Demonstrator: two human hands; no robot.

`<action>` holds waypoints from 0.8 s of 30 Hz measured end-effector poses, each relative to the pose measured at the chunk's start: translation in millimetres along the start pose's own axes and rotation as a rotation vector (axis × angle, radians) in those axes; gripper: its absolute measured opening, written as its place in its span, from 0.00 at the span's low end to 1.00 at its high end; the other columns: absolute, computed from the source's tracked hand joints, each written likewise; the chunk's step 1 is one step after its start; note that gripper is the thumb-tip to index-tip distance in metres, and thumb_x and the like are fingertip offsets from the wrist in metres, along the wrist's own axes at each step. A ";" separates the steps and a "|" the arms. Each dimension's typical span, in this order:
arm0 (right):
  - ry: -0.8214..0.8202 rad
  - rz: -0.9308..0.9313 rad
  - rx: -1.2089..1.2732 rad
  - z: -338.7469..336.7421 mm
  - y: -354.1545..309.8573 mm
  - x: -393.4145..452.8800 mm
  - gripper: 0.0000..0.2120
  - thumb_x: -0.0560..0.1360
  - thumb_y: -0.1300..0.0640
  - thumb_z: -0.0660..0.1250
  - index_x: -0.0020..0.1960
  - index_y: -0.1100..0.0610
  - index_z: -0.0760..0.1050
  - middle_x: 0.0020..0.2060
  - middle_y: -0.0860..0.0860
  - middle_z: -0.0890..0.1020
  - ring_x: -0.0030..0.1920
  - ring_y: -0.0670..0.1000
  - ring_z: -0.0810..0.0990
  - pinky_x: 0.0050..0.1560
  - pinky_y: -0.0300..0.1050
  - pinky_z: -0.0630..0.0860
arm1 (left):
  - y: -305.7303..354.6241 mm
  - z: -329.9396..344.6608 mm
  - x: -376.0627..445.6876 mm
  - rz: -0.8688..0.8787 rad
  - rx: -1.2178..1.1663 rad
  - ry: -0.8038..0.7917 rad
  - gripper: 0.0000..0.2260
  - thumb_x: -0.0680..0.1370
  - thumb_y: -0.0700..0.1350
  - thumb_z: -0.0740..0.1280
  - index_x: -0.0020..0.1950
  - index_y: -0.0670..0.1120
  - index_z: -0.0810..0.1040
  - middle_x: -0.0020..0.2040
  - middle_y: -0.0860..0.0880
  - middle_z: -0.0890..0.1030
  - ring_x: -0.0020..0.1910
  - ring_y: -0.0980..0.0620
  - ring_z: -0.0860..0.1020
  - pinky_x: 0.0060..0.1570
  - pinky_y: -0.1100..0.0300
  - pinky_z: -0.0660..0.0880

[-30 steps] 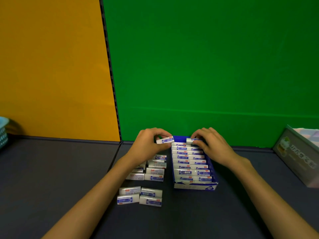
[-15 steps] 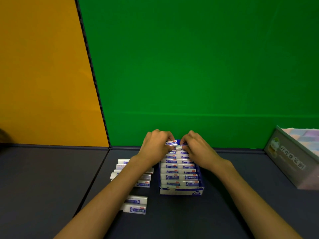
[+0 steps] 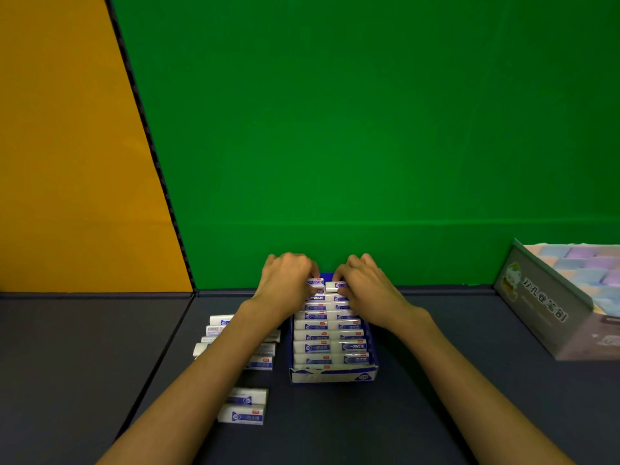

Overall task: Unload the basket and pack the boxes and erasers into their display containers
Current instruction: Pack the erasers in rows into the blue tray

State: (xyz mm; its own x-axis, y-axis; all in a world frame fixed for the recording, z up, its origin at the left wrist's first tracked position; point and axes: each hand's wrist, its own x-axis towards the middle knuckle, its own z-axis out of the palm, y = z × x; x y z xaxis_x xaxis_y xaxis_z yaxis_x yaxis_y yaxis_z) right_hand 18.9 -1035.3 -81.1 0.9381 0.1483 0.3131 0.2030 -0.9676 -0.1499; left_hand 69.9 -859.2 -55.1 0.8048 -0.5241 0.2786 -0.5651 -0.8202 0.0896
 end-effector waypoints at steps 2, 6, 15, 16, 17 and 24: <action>-0.004 -0.005 0.005 -1.5 -1.4 0.3 0.10 0.80 0.56 0.65 0.61 0.54 0.75 0.52 0.49 0.74 0.57 0.51 0.67 0.57 0.50 0.71 | -0.7 1.9 0.1 -0.001 0.015 -0.016 0.14 0.73 0.50 0.75 0.58 0.55 0.82 0.52 0.54 0.84 0.56 0.50 0.78 0.58 0.50 0.69; -0.001 0.000 -0.001 -2.7 -2.7 -0.3 0.12 0.80 0.55 0.64 0.63 0.54 0.77 0.52 0.50 0.75 0.57 0.51 0.67 0.57 0.52 0.71 | -3.2 4.6 -0.2 0.028 0.012 -0.032 0.13 0.73 0.52 0.75 0.57 0.56 0.82 0.50 0.55 0.84 0.55 0.50 0.79 0.58 0.50 0.69; 0.017 0.007 0.057 -2.4 -1.8 -1.9 0.14 0.81 0.54 0.65 0.64 0.55 0.77 0.52 0.49 0.74 0.56 0.49 0.65 0.58 0.45 0.68 | -5.2 3.1 -2.2 0.069 -0.034 -0.015 0.08 0.78 0.50 0.70 0.56 0.54 0.83 0.50 0.54 0.85 0.51 0.50 0.80 0.56 0.52 0.70; 0.017 0.010 0.058 -2.5 -1.6 -2.0 0.14 0.81 0.54 0.65 0.64 0.55 0.77 0.52 0.49 0.74 0.55 0.49 0.65 0.58 0.44 0.68 | -5.4 3.8 -2.3 0.062 -0.045 -0.013 0.08 0.77 0.50 0.71 0.56 0.55 0.83 0.50 0.54 0.85 0.51 0.51 0.80 0.56 0.52 0.71; 0.018 0.012 0.059 -2.7 -1.4 -1.9 0.14 0.81 0.54 0.64 0.64 0.55 0.77 0.51 0.49 0.73 0.55 0.48 0.64 0.58 0.44 0.67 | -5.2 3.9 -2.4 0.058 -0.058 -0.011 0.08 0.77 0.50 0.71 0.56 0.54 0.84 0.50 0.54 0.85 0.51 0.51 0.80 0.56 0.52 0.71; -0.004 0.022 0.051 -5.6 -2.9 -3.2 0.15 0.81 0.53 0.64 0.65 0.55 0.77 0.50 0.48 0.72 0.56 0.49 0.65 0.59 0.46 0.69 | -6.7 0.0 -4.1 0.061 -0.103 -0.018 0.11 0.76 0.51 0.72 0.58 0.54 0.83 0.53 0.54 0.85 0.53 0.50 0.80 0.56 0.53 0.71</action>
State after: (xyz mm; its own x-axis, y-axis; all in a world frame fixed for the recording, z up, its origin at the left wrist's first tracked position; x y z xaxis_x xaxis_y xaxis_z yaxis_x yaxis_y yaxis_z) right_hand 13.7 -1034.1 -76.4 0.9435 0.1280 0.3057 0.1962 -0.9591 -0.2040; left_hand 70.3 -851.6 -56.8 0.7708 -0.5774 0.2692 -0.6282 -0.7591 0.1708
